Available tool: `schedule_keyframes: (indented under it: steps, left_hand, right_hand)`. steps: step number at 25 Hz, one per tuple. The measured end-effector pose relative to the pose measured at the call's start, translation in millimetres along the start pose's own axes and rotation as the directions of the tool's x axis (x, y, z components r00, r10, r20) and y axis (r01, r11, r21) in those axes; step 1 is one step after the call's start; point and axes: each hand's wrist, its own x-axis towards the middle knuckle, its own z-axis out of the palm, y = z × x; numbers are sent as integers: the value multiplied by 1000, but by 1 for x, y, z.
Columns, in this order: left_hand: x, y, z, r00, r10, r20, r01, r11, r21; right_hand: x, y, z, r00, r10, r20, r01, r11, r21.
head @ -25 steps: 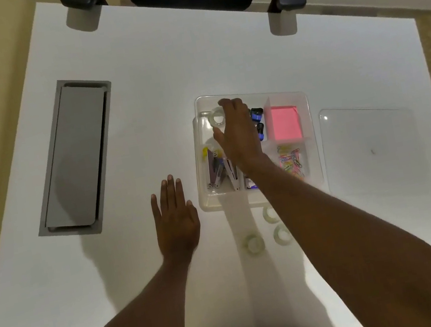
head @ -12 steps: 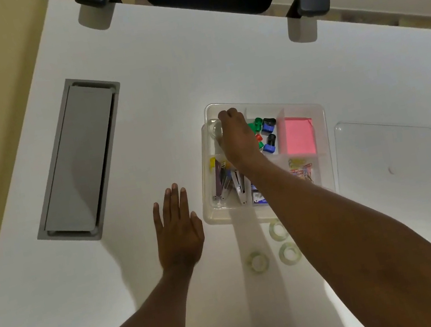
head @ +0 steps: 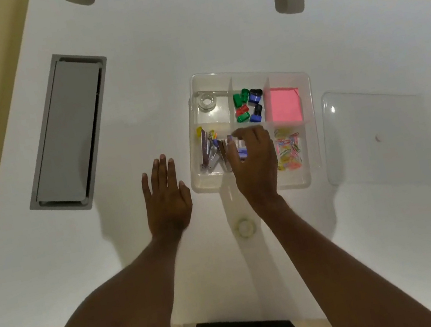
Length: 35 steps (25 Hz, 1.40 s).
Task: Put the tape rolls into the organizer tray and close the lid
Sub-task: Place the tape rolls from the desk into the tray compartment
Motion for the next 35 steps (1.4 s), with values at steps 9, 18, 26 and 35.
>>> schedule_keyframes:
  steps: [9, 18, 26, 35]
  left_hand:
    - [-2, 2, -1, 998, 3, -56, -4, 1000, -28]
    - [-3, 0, 4, 996, 10, -84, -13, 999, -34]
    - [-2, -3, 6, 996, 12, -84, -13, 1000, -22]
    - [-1, -5, 11, 1000, -5, -26, 5, 1000, -2]
  right_hand:
    - [-137, 63, -43, 917, 400, 8, -381, 879, -288]
    - [-115, 70, -24, 930, 364, 40, -321, 863, -390]
    - [-38, 14, -15, 996, 53, 77, -55, 998, 21]
    - [118, -18, 43, 926, 47, 373, 92, 934, -345]
